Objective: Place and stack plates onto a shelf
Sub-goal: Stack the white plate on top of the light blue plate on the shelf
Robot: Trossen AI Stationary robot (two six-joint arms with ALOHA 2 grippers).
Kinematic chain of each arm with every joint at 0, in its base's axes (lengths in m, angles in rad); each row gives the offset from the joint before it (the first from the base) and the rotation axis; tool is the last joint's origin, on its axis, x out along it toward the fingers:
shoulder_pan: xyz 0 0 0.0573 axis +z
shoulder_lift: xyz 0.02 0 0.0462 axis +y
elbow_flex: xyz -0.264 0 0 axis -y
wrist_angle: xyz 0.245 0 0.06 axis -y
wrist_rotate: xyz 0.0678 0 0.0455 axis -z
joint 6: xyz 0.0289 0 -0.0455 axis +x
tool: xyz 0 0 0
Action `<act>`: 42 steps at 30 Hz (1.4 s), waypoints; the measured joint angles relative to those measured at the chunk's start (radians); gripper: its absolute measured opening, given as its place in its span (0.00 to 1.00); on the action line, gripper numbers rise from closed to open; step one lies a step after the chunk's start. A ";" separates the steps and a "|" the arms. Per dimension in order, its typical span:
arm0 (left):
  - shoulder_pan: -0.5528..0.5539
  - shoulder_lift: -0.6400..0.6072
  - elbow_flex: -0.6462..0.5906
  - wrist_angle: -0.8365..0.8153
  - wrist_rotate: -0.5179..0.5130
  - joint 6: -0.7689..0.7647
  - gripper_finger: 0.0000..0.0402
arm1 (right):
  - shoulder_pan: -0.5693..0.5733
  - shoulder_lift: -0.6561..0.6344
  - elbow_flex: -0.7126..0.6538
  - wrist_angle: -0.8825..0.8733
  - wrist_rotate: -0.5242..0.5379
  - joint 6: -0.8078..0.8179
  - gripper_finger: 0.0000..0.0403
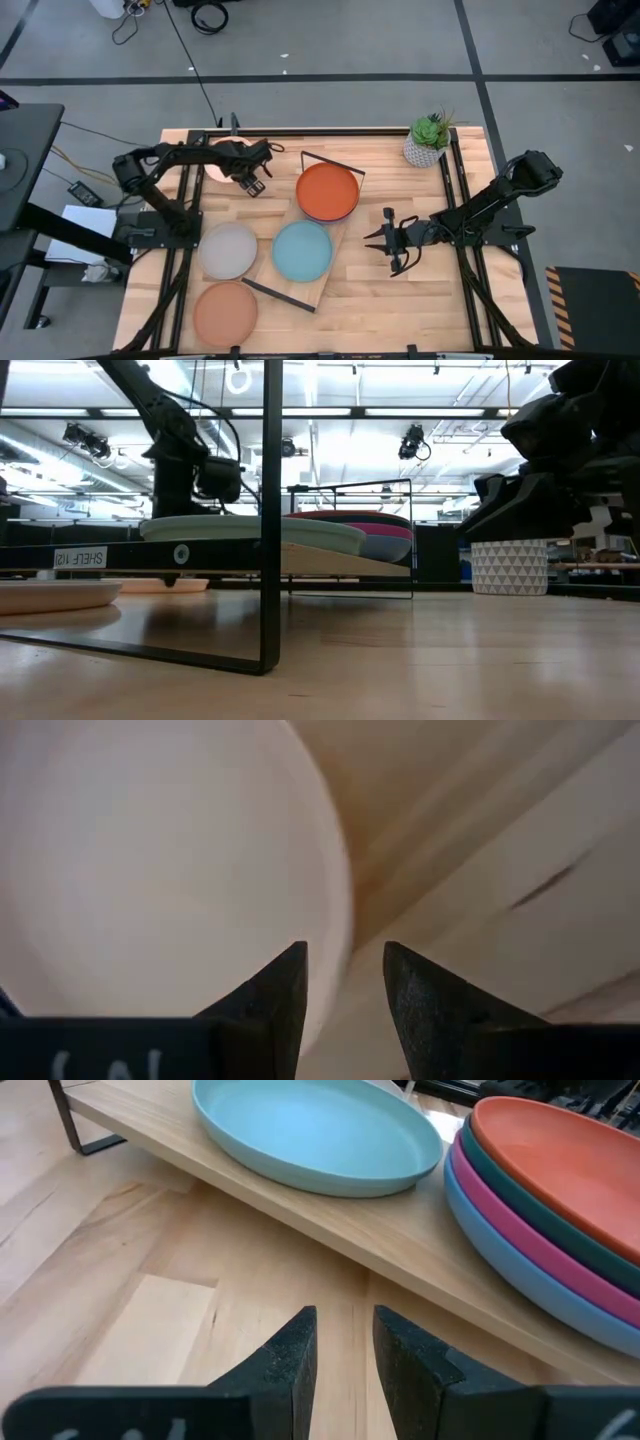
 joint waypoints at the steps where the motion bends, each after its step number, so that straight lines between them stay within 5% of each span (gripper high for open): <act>1: 0.009 0.013 0.000 0.001 0.001 0.006 0.35 | 0.000 0.000 0.000 0.000 0.000 0.004 0.26; 6: 0.034 0.062 0.005 0.005 0.006 0.062 0.30 | 0.000 0.000 0.000 0.000 0.000 0.010 0.26; 11: 0.017 0.053 0.001 0.000 0.015 0.090 0.06 | 0.000 0.000 0.000 0.000 0.000 0.009 0.26; 15: -0.003 -0.001 0.035 -0.104 0.073 0.082 0.04 | 0.000 0.000 0.000 -0.001 0.000 0.009 0.26; 22: -0.080 -0.153 0.218 -0.331 0.360 -0.179 0.04 | 0.000 0.000 0.000 -0.007 0.000 0.007 0.26; 24: -0.136 -0.183 0.261 -0.355 0.422 -0.343 0.04 | 0.000 0.000 0.000 -0.006 0.000 0.007 0.26; 30: -0.407 -0.165 0.413 -0.475 0.449 -0.502 0.04 | 0.000 0.000 0.000 -0.015 0.001 0.008 0.26; 34: -0.579 -0.165 0.512 -0.445 0.490 -0.638 0.04 | 0.000 0.000 0.000 -0.018 0.004 0.007 0.26; 42: -0.814 -0.125 0.580 -0.209 0.403 -0.742 0.04 | -0.001 0.000 0.000 -0.015 0.005 -0.009 0.26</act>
